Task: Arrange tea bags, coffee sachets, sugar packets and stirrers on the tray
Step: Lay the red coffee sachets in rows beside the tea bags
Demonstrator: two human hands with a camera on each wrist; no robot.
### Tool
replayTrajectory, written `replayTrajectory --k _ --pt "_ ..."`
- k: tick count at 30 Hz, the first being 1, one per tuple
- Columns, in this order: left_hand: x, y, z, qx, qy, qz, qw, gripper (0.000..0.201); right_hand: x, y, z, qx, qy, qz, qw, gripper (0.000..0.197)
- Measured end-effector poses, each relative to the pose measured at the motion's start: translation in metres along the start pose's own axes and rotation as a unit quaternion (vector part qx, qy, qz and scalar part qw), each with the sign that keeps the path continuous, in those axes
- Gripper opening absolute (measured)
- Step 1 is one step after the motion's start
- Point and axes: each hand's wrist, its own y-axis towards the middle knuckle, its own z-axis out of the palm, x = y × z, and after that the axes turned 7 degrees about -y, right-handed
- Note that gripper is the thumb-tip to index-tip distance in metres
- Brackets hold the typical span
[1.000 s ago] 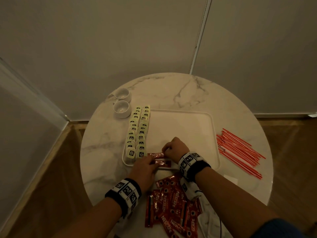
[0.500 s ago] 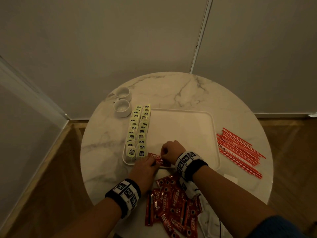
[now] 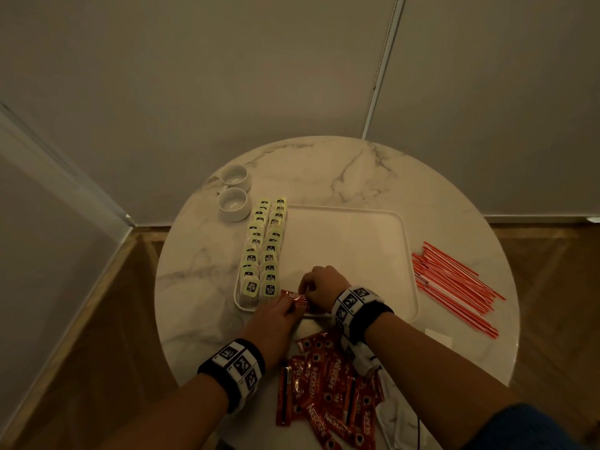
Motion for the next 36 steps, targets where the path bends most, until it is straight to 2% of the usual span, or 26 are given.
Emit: replayTrajectory --k 4,11,24,26,29,31,34,36 --pt "-0.002 0.000 -0.002 0.004 -0.003 0.000 1.000 0.037 -0.004 0.001 -0.001 -0.005 0.025 -0.001 1.000 0.027" --pt "-0.004 0.001 -0.004 0.019 0.000 -0.011 1.000 0.041 -0.003 0.005 0.000 -0.011 0.004 -0.011 1.000 0.027" --pt "-0.003 0.004 -0.007 -0.004 -0.003 0.016 1.000 0.038 -0.003 0.007 0.001 -0.011 -0.010 -0.021 1.000 0.027" --pt "-0.002 0.003 -0.010 -0.013 -0.012 0.010 1.000 0.036 -0.004 0.003 -0.006 -0.030 0.030 -0.016 0.999 0.030" --pt "-0.002 0.000 -0.017 -0.018 -0.028 0.008 0.999 0.038 -0.009 -0.013 -0.024 -0.101 0.097 -0.008 0.990 0.029" --pt "-0.002 -0.002 -0.019 0.021 -0.050 -0.005 0.998 0.026 -0.010 -0.033 -0.035 -0.100 0.080 -0.021 0.992 0.023" --pt "-0.003 -0.008 -0.017 0.133 -0.072 -0.039 0.988 0.020 0.001 -0.067 -0.029 0.003 -0.001 -0.085 0.996 0.019" --pt "-0.005 -0.011 -0.015 0.189 -0.062 -0.054 0.979 0.021 0.010 -0.085 -0.007 0.067 -0.069 -0.130 0.987 0.025"
